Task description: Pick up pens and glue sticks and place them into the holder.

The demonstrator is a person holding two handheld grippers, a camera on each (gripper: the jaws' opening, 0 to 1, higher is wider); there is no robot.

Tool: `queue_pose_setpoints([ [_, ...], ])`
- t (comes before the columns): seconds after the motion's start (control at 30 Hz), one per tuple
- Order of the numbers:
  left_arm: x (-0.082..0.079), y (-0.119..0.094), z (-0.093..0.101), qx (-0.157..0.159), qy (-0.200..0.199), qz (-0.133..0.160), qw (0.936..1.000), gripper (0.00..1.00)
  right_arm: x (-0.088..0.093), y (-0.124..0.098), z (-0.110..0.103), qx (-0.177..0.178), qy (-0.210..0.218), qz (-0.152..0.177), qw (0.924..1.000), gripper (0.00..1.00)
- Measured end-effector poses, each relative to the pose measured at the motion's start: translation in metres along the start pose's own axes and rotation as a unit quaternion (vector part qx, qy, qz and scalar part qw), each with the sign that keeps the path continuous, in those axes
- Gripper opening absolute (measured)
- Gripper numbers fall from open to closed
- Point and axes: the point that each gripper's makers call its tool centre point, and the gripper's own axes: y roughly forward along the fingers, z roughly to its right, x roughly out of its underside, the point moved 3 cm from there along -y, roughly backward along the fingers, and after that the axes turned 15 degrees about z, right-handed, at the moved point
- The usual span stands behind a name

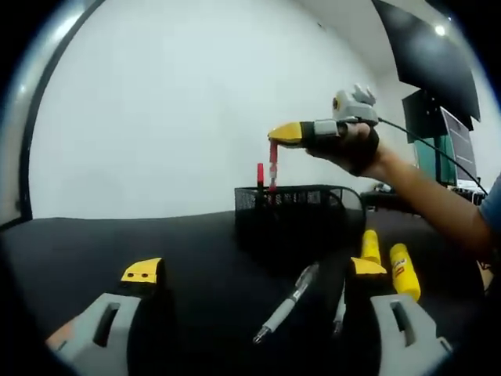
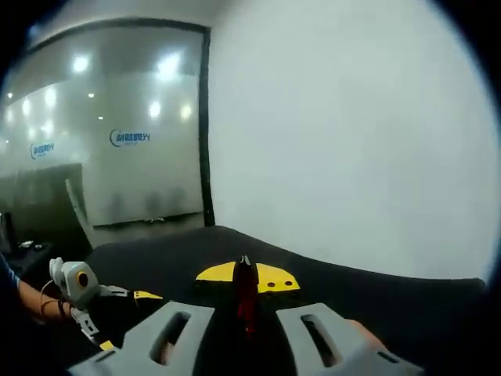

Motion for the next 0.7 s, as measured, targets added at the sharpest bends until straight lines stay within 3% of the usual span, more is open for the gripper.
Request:
queue_pose_setpoints([
  [0.13, 0.001, 0.000, 0.001, 0.003, 0.004, -0.002, 1.0000, 0.91, 0.010, 0.001, 0.001, 0.000, 0.007, -0.020, 0.9998, 0.05],
  [0.33, 0.002, 0.000, 0.003, 0.005, 0.009, -0.004, 0.9999, 0.90, 0.017, -0.001, -0.009, -0.027, -0.005, -0.039, 0.9989, 0.05],
  [0.7, 0.004, 0.001, 0.004, 0.011, 0.027, -0.013, 0.9995, 0.89, 0.025, -0.004, -0.004, -0.030, -0.011, -0.070, 0.9970, 0.05],
])
